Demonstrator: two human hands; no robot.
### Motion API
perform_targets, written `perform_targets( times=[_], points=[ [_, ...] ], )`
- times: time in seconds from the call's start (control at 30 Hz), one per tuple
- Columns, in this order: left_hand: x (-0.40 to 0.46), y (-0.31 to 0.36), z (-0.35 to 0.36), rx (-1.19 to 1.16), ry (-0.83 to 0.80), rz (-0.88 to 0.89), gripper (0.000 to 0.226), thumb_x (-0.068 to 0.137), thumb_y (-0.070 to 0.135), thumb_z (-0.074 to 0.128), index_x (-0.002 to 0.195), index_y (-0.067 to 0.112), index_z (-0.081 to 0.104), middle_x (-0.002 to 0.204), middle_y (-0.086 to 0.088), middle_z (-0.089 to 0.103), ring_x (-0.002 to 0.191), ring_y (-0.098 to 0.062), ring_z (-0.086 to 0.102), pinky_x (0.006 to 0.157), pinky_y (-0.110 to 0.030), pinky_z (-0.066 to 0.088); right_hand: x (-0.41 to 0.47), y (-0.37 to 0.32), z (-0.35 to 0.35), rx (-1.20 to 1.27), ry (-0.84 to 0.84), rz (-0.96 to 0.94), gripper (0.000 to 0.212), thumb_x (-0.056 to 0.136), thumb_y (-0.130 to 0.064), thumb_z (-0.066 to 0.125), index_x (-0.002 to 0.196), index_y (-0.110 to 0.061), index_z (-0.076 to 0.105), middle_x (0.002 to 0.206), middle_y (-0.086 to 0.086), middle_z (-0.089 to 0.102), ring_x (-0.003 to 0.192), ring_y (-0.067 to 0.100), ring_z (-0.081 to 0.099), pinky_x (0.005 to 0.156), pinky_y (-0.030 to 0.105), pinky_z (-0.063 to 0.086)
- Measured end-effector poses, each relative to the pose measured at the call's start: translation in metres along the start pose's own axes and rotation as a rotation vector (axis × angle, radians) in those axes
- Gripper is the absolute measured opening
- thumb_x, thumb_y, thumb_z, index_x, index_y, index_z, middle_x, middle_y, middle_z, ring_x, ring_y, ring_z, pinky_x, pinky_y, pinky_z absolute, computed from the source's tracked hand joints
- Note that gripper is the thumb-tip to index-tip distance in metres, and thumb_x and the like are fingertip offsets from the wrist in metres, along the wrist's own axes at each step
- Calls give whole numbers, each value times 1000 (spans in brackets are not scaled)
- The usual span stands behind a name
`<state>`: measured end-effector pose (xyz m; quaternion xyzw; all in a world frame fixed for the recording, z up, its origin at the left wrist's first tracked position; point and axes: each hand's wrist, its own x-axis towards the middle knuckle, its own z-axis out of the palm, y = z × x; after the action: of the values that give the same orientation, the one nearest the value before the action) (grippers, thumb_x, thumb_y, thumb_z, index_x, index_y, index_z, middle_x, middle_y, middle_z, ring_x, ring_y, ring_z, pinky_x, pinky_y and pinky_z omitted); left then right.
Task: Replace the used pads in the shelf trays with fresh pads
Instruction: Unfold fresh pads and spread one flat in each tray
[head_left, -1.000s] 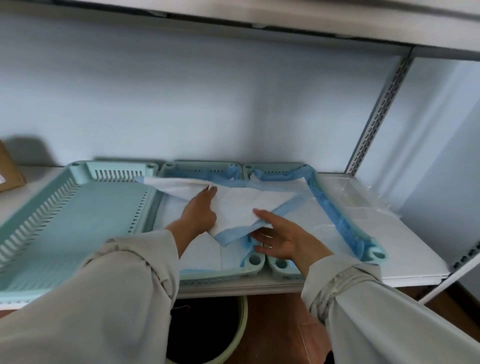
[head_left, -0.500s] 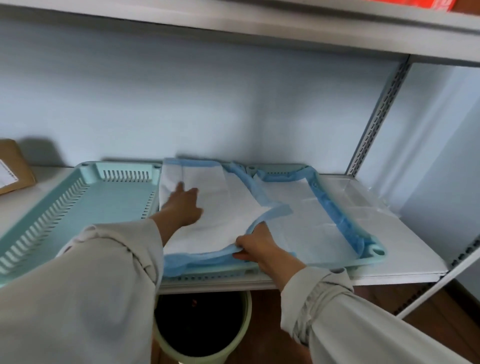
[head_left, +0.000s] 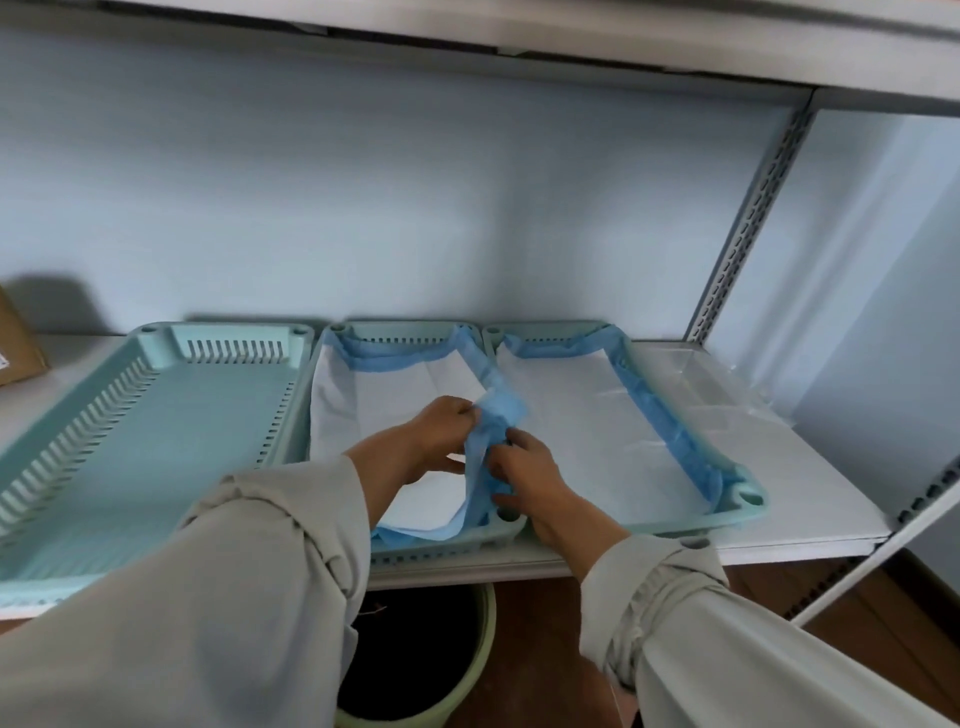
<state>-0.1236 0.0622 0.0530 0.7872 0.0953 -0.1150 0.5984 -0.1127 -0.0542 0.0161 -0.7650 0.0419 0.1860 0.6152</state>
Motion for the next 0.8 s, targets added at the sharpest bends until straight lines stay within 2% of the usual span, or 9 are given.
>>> perform_targets(
  times=[0.13,0.23,0.27,0.33,0.43,0.5,0.63,0.73,0.8],
  points=[
    [0,-1,-4,-137,-20,-70,45,103,37,30,133,8,46,128,-16,58,114,-30,58,90,-39,50,3,-2,-3,236,-86,9,26,93,-20,52,118,-17,54,120,11,60,101,23,61,83,34,54],
    [0,-1,-4,-142,-6,-68,44,103,36,31,136,9,44,128,-15,57,115,-29,57,94,-41,50,7,-1,3,186,-122,-28,54,88,-37,62,136,-17,44,130,5,56,113,24,56,94,37,49],
    [0,0,-3,-128,5,-69,44,103,36,31,136,10,43,129,-14,57,116,-28,57,95,-41,49,7,-1,6,141,-114,-46,55,87,-39,64,134,-16,45,126,3,57,113,23,56,95,38,49],
    [1,0,-2,-111,26,-74,43,103,35,32,137,10,42,129,-13,56,117,-28,56,97,-41,48,9,-1,8,74,-71,-56,44,89,-32,63,126,-13,49,118,5,61,106,24,60,93,38,52],
    [2,0,0,-69,49,-66,44,102,35,35,138,10,41,133,-12,52,120,-29,53,97,-40,48,15,3,8,-129,70,-2,26,96,-13,49,119,-3,54,114,16,63,102,31,63,91,44,54],
    [3,-3,2,47,30,-28,42,100,31,44,139,13,41,135,-9,52,122,-28,52,97,-40,48,18,2,5,-183,130,48,27,96,-6,43,120,0,53,113,20,62,101,34,63,89,46,55],
    [3,-7,9,373,-38,36,55,88,12,59,140,14,41,130,-12,54,116,-27,54,97,-38,48,18,-9,-2,-136,133,31,31,92,-1,49,122,1,56,116,26,62,102,40,63,89,45,54],
    [3,-9,10,770,198,167,41,85,5,54,126,10,53,124,-14,58,111,-30,56,89,-34,46,11,-18,-9,-35,116,-32,31,93,-1,45,120,8,56,123,30,58,107,41,61,90,45,51],
    [1,-9,7,993,332,186,39,85,5,51,123,13,55,119,-13,56,108,-31,57,88,-35,48,5,-24,-20,86,140,-43,32,93,1,43,122,9,54,127,28,56,89,30,63,86,39,52]
  ],
)
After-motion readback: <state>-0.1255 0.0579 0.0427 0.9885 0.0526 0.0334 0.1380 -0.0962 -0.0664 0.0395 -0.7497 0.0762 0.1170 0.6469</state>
